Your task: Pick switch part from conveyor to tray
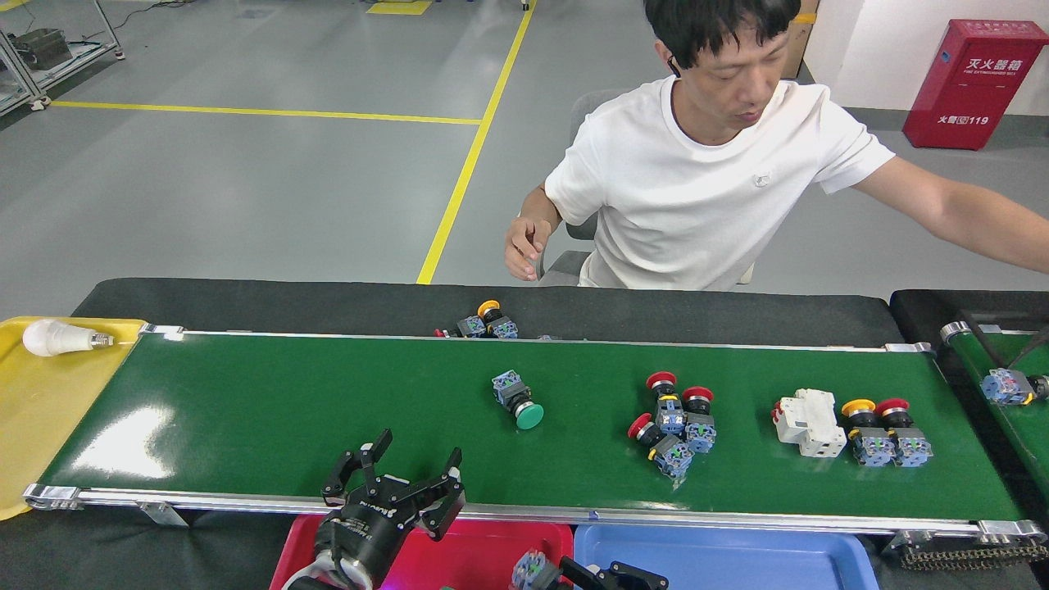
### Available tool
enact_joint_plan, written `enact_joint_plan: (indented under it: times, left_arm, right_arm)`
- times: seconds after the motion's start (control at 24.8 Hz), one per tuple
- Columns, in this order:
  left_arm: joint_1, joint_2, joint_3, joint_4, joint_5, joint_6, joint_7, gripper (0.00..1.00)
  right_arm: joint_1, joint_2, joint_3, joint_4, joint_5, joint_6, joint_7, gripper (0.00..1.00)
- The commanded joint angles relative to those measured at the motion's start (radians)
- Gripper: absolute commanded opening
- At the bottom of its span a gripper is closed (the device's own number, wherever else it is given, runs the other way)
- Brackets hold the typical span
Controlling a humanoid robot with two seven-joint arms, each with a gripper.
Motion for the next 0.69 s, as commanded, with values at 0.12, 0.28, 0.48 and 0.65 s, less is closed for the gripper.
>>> enact_joint_plan:
  times: [0.12, 0.28, 0.48, 0.65]
  left_arm:
    - [-0.094, -0.011, -0.039, 0.081, -0.003, 0.076, 0.006, 1.0]
    - [-0.115, -0.022, -0.063, 0.104, -0.003, 0.09, 0.006, 1.0]
    - [-0.143, -0.026, -0.092, 0.147, -0.003, 0.122, 0.009, 1.0]
    - [-0.181, -0.028, -0.092, 0.207, -0.003, 0.142, 0.011, 1.0]
  right_arm:
    - [-0.022, 0.02, -0.009, -0.014, -0.005, 0.047, 0.015, 0.99]
    - [-0.082, 0.076, -0.132, -0.02, 0.004, 0.198, 0.007, 0.99]
    - [-0.105, 0.072, -0.212, -0.027, 0.084, 0.411, -0.073, 0.97]
    - [-0.062, 0.066, -0.22, -0.027, 0.159, 0.577, -0.226, 0.97]
